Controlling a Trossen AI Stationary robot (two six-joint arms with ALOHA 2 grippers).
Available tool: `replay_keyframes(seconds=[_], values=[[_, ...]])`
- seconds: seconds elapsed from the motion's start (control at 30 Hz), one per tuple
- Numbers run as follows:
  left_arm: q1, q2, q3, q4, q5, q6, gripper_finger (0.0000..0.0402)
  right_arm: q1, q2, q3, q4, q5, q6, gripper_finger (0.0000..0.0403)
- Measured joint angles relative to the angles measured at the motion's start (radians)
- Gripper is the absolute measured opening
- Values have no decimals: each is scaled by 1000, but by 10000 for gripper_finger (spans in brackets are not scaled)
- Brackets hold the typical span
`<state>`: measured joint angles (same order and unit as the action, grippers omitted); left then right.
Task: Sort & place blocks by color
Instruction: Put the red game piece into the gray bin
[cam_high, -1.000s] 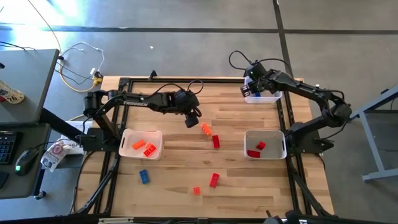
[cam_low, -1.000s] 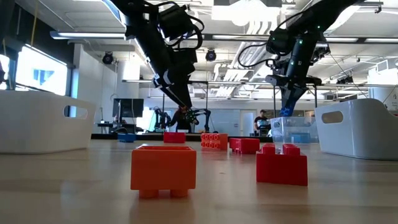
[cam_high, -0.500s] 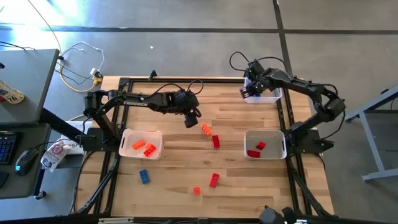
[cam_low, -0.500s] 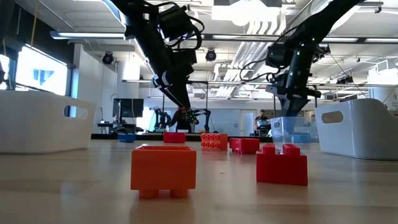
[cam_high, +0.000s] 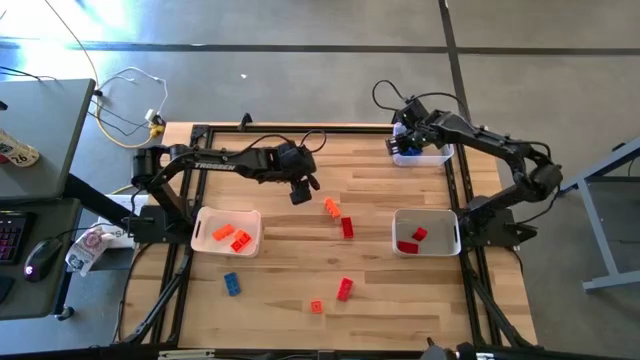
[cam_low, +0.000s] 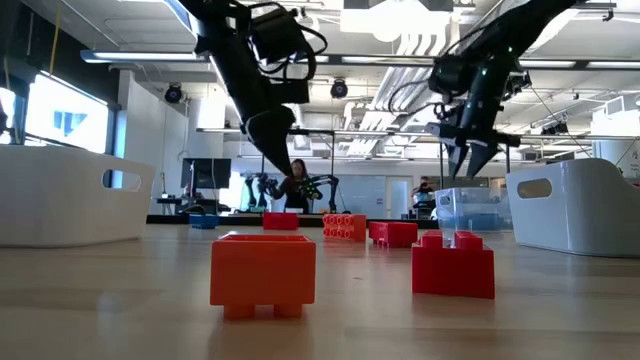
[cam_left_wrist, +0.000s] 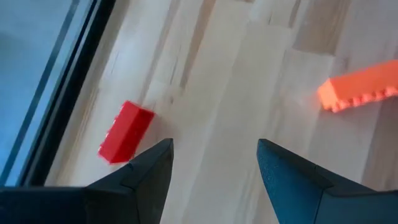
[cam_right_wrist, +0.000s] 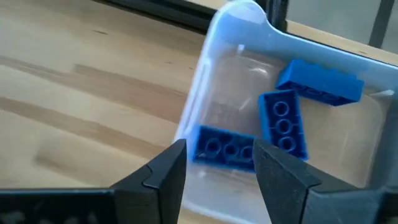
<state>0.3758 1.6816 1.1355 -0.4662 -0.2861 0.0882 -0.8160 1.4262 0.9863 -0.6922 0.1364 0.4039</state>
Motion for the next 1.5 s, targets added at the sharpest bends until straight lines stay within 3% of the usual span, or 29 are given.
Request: replay_keyframes(seconds=[0.37,0.9,1.27,1.5], values=[[13,-119,0,-133,-20,-5,219,236,-78,0,42,13,130,169],[13,-211,-2,-430,-9,-74,220,572,-78,0,315,58,184,169],[10,-248,-149,-404,21,-113,220,690,-78,2,513,46,191,169],[10,-263,-156,-343,17,-130,220,736,-78,98,436,80,145,169]])
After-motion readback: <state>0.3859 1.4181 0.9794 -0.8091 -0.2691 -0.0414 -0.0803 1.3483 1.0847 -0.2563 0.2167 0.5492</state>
